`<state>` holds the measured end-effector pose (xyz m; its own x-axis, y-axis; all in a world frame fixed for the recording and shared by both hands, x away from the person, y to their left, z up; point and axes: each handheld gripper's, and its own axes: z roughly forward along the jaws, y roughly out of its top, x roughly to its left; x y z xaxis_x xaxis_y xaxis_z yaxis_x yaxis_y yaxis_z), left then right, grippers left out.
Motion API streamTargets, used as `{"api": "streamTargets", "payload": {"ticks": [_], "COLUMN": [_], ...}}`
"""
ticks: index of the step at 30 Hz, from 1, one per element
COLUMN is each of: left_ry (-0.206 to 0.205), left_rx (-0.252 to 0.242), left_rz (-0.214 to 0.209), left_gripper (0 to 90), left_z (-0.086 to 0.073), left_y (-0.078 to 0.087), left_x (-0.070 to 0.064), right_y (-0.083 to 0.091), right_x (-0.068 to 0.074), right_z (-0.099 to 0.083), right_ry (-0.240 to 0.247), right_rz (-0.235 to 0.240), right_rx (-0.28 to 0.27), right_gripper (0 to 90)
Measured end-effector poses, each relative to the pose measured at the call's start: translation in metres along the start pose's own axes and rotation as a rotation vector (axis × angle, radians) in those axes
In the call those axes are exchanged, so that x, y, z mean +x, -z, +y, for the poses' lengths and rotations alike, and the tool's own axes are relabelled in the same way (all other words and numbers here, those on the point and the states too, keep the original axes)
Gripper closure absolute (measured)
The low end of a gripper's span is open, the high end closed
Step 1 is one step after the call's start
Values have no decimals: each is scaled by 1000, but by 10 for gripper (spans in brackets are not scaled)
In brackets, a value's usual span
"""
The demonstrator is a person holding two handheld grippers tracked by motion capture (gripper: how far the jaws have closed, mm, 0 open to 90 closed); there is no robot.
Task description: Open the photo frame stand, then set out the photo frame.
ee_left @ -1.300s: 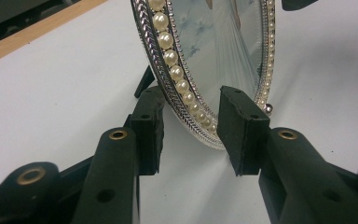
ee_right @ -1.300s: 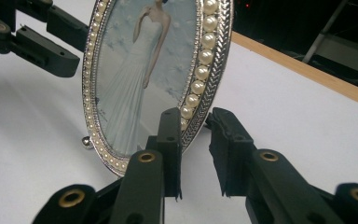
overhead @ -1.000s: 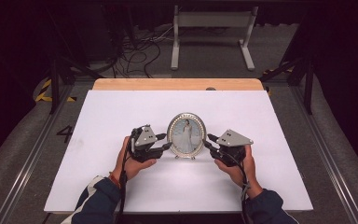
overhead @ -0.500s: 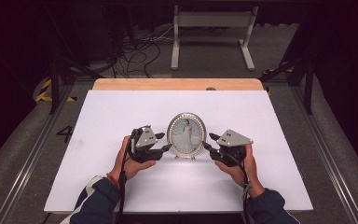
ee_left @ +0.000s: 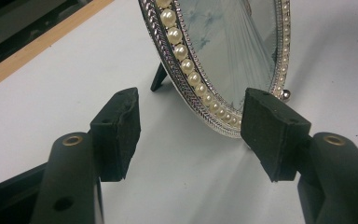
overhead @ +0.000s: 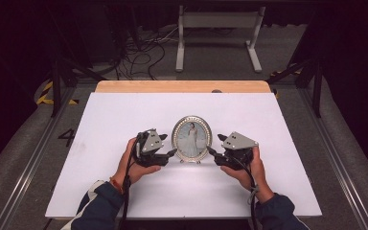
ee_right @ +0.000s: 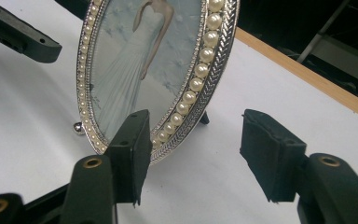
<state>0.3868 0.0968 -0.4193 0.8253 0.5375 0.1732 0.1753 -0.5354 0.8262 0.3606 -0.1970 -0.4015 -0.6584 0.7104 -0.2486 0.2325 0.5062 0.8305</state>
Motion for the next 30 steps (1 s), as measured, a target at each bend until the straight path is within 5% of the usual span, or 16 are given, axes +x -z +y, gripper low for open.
{"api": "streamTargets", "payload": {"ticks": [14,30], "left_ry": [-14,-66], "left_rx": [14,34], "left_rz": [16,53], "left_gripper": [275,185], "left_z": [0,-9], "left_y": [4,23], "left_x": [-2,-5], "right_y": [0,12], "right_x": [0,-2], "right_z": [-1,-7], "right_ry": [16,49], "right_rz": [-14,-52], "right_rx": [37,47], "right_gripper": [290,247]}}
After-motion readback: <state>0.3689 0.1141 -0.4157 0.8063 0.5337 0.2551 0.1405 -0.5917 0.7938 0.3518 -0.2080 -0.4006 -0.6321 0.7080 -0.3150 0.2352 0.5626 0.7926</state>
